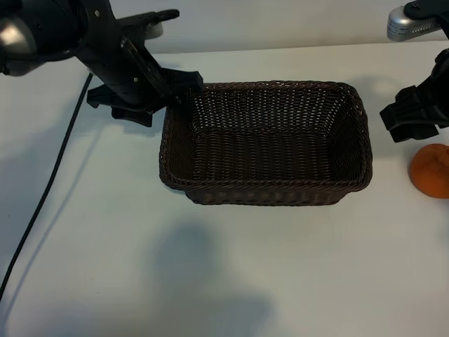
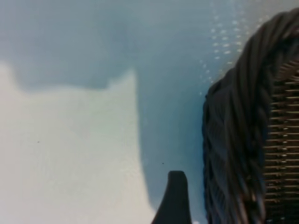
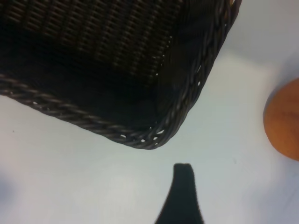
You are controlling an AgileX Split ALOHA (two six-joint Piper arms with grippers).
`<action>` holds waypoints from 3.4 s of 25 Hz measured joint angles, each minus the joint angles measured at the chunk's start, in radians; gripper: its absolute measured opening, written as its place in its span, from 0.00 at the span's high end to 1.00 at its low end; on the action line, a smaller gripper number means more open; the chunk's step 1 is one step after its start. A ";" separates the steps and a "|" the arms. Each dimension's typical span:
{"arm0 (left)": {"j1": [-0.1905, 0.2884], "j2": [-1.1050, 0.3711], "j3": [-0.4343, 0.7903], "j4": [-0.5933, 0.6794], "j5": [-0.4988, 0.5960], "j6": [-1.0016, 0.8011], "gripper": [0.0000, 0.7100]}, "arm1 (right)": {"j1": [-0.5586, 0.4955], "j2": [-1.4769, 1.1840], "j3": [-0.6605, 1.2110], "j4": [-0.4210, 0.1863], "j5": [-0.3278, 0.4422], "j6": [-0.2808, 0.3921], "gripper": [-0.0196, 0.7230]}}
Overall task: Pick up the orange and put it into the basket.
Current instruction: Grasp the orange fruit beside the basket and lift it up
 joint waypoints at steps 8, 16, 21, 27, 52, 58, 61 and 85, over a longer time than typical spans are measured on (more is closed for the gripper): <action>-0.001 -0.033 -0.105 0.068 0.123 0.010 0.12 | 0.000 0.000 0.000 0.000 0.001 0.000 0.20; 0.023 -0.094 -0.204 0.257 0.279 0.018 0.13 | 0.000 0.000 0.000 0.000 0.001 0.000 0.20; 0.126 -0.180 -0.208 0.276 0.325 0.058 0.15 | 0.000 0.000 0.000 0.000 0.001 0.000 0.20; 0.283 -0.289 -0.209 0.277 0.373 0.128 0.16 | 0.000 0.000 0.000 0.000 0.002 0.000 0.20; 0.361 -1.041 0.139 0.166 0.326 0.292 0.16 | 0.000 0.000 0.000 0.000 0.004 0.000 0.20; 0.361 -1.314 0.380 0.169 0.297 0.293 0.16 | 0.000 0.000 0.000 0.000 0.004 0.000 0.20; 0.361 -1.449 0.479 0.168 0.269 0.293 0.16 | 0.000 0.000 0.000 0.000 0.004 0.000 0.20; 0.361 -1.915 0.959 0.182 0.320 0.225 0.16 | 0.000 0.000 0.000 0.000 0.004 0.000 0.20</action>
